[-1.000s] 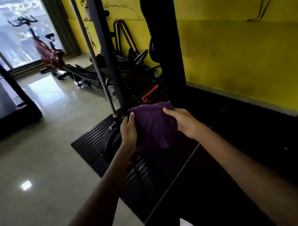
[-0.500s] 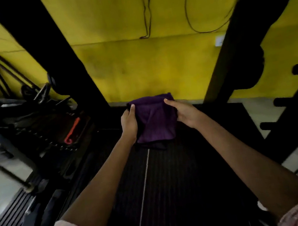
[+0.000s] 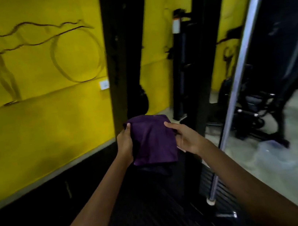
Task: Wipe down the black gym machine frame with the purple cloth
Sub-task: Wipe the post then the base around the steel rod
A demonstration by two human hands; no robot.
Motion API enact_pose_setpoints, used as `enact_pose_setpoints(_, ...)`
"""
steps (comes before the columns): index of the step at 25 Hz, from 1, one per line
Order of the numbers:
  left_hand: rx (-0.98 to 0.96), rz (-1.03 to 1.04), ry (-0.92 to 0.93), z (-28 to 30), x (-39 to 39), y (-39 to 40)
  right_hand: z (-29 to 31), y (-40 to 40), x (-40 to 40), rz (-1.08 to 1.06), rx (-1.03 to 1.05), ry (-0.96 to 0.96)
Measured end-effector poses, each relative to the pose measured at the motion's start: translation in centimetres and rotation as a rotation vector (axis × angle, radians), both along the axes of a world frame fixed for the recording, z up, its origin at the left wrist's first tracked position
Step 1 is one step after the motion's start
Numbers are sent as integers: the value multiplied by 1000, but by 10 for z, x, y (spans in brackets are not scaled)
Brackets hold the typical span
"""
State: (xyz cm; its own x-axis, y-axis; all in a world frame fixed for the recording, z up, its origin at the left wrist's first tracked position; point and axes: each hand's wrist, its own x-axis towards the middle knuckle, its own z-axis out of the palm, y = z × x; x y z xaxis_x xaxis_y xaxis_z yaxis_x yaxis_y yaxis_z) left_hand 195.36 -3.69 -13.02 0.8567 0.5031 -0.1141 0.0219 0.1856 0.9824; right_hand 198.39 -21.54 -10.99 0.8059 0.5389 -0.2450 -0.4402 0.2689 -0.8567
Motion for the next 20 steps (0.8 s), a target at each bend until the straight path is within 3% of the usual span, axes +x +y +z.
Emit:
enact_pose_setpoints(7, -130, -460, -23, 6, 38, -63, 6, -52, -35, -376, -117, -127)
enact_pose_setpoints(12, -160, -623, 4, 19, 42, -99, 30, -69, -56, -614, -184, -273)
enact_pose_setpoints(16, -44, -679, -63, 50, 62, -119, 53, -75, -41, -829, -85, -345)
enact_pose_setpoints(20, 255, -474, -377, 100, 100, -123, 103, -77, 1, -975, -9, -532)
